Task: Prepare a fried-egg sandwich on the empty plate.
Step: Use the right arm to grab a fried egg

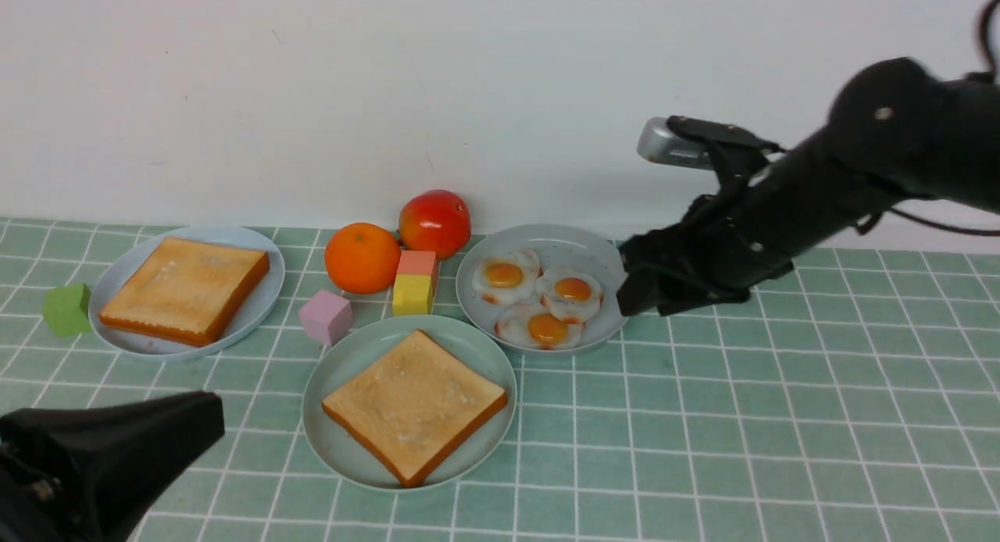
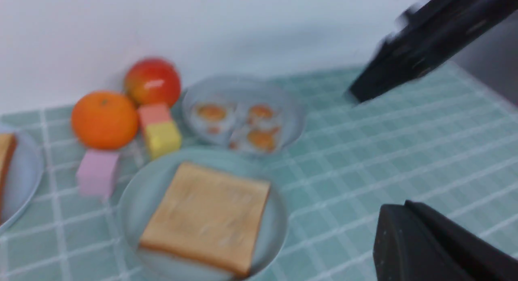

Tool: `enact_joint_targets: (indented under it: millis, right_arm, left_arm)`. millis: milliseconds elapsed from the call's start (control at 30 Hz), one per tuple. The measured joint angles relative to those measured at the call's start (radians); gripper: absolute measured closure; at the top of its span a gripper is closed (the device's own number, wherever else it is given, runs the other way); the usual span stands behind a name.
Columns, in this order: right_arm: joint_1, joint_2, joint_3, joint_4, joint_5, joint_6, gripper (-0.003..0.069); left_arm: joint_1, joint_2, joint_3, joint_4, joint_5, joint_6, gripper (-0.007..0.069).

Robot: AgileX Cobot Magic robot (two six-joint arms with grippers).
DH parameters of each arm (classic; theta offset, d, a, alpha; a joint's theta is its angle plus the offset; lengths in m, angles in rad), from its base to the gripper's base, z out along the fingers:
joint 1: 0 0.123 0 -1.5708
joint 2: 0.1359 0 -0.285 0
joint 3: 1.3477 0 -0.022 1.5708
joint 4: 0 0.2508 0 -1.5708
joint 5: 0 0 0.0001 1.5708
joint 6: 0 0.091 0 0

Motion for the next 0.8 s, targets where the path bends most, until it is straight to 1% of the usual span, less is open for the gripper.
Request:
enact_joint_targets:
  millis: [133, 300, 500, 800]
  right_arm:
    - [-0.048, 0.122, -0.109, 0.075, -0.013, 0.009, 0.0321]
    - [-0.071, 0.269, -0.228, 0.154, -0.021, 0.011, 0.0321]
    - [-0.071, 0.382, -0.32, 0.173, -0.021, 0.012, 0.0321]
    - [-0.072, 0.442, -0.367, 0.186, -0.026, 0.012, 0.0318]
  left_arm:
    - [0.0, -0.002, 0.0, 0.0, -0.072, -0.022, 0.0638]
    - [0.0, -0.002, 0.0, 0.0, -0.092, -0.024, 0.0638]
    - [0.0, -0.002, 0.0, 0.0, -0.092, -0.028, 0.0638]
    - [0.0, -0.002, 0.0, 0.0, -0.096, -0.029, 0.0638]
